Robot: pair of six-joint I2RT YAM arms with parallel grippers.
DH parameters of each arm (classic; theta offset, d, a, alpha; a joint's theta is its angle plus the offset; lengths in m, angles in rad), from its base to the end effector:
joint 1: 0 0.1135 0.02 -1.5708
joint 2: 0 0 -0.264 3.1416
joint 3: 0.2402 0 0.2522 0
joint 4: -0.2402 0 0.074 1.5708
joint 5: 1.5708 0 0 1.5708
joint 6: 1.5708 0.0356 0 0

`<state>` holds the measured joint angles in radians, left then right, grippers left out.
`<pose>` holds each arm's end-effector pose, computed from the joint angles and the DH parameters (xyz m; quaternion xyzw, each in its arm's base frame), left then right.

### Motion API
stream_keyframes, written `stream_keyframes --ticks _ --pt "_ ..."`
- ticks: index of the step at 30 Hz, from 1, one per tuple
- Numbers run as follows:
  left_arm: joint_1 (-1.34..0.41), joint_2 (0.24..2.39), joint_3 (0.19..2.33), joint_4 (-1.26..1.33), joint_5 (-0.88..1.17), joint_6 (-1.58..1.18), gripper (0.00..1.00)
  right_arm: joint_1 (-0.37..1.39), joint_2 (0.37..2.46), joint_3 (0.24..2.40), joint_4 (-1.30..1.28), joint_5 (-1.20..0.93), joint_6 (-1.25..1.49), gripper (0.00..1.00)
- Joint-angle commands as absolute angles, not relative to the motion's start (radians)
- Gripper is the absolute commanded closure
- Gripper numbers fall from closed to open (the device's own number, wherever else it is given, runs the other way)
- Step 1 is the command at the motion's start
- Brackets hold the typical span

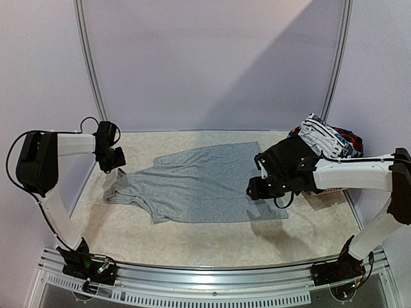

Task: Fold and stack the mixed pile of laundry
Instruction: Smooth out the crumpled tank top at the center of the board.

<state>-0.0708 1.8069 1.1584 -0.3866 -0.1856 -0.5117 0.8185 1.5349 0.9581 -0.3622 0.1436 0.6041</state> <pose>0.3684 -0.0195 0.1763 -0.2339 0.9316 0.0099 0.2781 0.2177 0.2251 0.2059 -0.0793 0.9450 0.1506 0.2792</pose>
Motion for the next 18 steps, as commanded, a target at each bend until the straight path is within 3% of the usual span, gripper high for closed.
stream_keyframes --ticks 1,11,18 --pt "-0.062 1.866 1.223 -0.408 -0.189 -0.514 0.5 0.832 1.557 0.928 -0.329 0.13 0.613 0.46" --pt "-0.046 1.912 1.249 -0.428 -0.18 -0.543 0.53 0.838 1.542 0.89 -0.322 0.146 0.633 0.46" --pt "-0.048 1.931 1.239 -0.4 -0.165 -0.566 0.63 0.839 1.55 0.887 -0.316 0.143 0.634 0.47"
